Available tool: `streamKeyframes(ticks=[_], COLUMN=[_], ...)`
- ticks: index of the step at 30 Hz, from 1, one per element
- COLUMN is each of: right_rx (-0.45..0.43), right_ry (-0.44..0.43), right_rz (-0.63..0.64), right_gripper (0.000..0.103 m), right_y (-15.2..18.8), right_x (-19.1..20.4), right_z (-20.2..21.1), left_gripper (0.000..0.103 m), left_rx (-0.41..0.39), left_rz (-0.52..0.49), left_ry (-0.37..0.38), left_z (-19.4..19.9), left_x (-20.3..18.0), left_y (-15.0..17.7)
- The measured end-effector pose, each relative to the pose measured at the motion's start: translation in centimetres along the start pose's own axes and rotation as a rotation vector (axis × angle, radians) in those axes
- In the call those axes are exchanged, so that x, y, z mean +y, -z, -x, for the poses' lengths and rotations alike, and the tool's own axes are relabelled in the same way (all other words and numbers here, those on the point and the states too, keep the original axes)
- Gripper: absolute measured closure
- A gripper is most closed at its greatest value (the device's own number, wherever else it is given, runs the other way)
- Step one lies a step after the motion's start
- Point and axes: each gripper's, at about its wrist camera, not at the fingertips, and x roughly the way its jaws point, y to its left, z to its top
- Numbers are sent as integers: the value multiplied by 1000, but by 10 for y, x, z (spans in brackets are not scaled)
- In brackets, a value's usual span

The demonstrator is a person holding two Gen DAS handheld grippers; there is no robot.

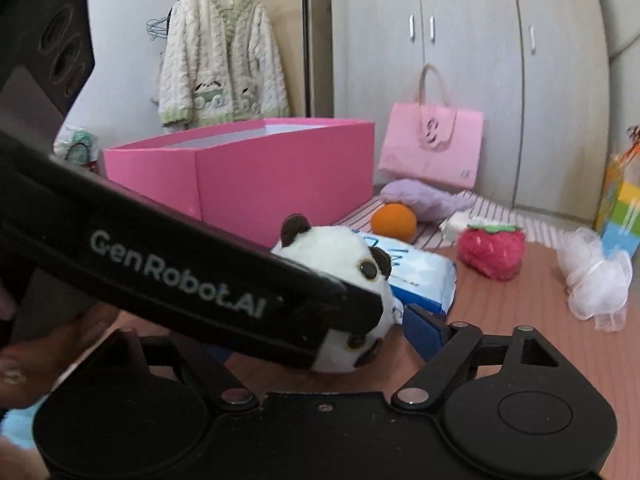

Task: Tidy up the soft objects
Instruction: 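Grasp the white panda plush with the left gripper and lift it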

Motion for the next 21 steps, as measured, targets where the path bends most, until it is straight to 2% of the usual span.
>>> streamKeyframes(ticks=[3,4,7,11,21], right_rx=[-21,-23,-31,-26,45], right_ry=[31,33,51,88,74], right_rz=[3,-11,-57,-75,-134], right_gripper=[26,34,38,39,39], right_y=[5,6,10,11,2], right_x=[5,5,6,14,24], right_z=[-2,-1,2,10,27], left_gripper=[34,36,37,37,37], left_rx=[-8,-9,-19,-4,25], left_rz=[35,41,8,-36,-51], left_ry=[26,30,26,9,7], left_z=[2,1,3,9,34], left_x=[5,5,-1,-11,-18], left_y=[3,4,9,11,17])
